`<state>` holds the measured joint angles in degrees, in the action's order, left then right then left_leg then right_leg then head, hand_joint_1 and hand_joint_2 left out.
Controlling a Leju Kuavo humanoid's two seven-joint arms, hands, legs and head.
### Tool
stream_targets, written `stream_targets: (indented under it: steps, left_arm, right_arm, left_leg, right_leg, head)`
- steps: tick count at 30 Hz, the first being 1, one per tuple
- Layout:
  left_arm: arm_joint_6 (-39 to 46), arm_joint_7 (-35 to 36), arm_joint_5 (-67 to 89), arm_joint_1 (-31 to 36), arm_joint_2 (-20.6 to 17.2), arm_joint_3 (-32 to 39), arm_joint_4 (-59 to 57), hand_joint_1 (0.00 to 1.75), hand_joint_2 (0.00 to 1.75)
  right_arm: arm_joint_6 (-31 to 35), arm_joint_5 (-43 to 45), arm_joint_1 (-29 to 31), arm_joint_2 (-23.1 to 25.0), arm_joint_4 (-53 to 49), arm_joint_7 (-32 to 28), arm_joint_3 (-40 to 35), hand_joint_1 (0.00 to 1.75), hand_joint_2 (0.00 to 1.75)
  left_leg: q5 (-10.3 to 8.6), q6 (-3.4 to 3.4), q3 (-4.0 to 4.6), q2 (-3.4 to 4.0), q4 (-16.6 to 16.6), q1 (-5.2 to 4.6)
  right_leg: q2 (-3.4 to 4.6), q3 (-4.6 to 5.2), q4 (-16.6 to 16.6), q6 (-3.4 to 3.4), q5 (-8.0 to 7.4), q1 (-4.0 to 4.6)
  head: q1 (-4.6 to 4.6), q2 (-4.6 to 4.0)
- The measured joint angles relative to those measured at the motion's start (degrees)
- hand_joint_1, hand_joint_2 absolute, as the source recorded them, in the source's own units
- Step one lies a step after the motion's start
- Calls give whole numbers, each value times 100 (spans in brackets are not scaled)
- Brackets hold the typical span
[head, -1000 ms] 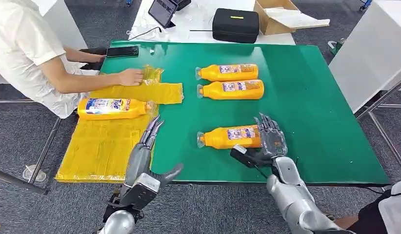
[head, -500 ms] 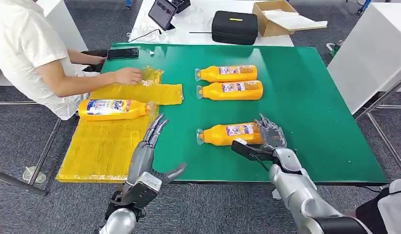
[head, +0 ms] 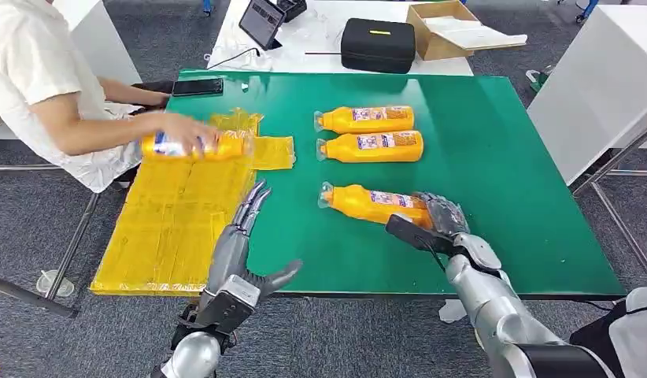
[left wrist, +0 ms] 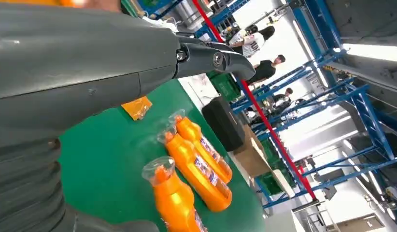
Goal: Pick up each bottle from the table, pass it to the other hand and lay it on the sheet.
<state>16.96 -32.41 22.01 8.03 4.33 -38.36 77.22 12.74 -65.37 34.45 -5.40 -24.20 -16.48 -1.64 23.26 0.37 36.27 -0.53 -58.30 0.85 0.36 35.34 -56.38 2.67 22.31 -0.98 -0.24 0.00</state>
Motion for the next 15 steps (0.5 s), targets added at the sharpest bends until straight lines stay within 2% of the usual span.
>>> stream_targets:
  steps: [5,9,12,15]
  left_arm:
    - [0,-17,-33,0,0,-2,-4,0,175]
    - [-46,-81,-298,-70,32,4,-4,0,175]
    - [-674,228,-1582,-249,197,103,-4,0,175]
    - [-1054,658,-3154,-360,437,311,-175,0,175]
  right_arm:
    - [68,212,-17,0,9,-237,20,175,175]
    - [575,838,-228,55,-35,-976,68,175,175]
    - [855,1422,-509,164,-298,-1437,114,175,175]
    - [813,2320,-961,398,-1000,-1567,68,175,175]
  left_leg:
    - [0,0,0,-1,0,0]
    - [1,1,7,-1,0,-1]
    - [2,1,14,-5,0,-1]
    - [2,1,39,-10,0,0]
  right_leg:
    - [0,-3,0,0,0,-1]
    - [0,-3,-2,1,-1,-1]
    - [-1,1,-2,3,2,-1]
    - [-2,23,-4,3,3,0]
  head:
    - [0,0]
    - [0,0]
    - [0,0]
    - [-2,0]
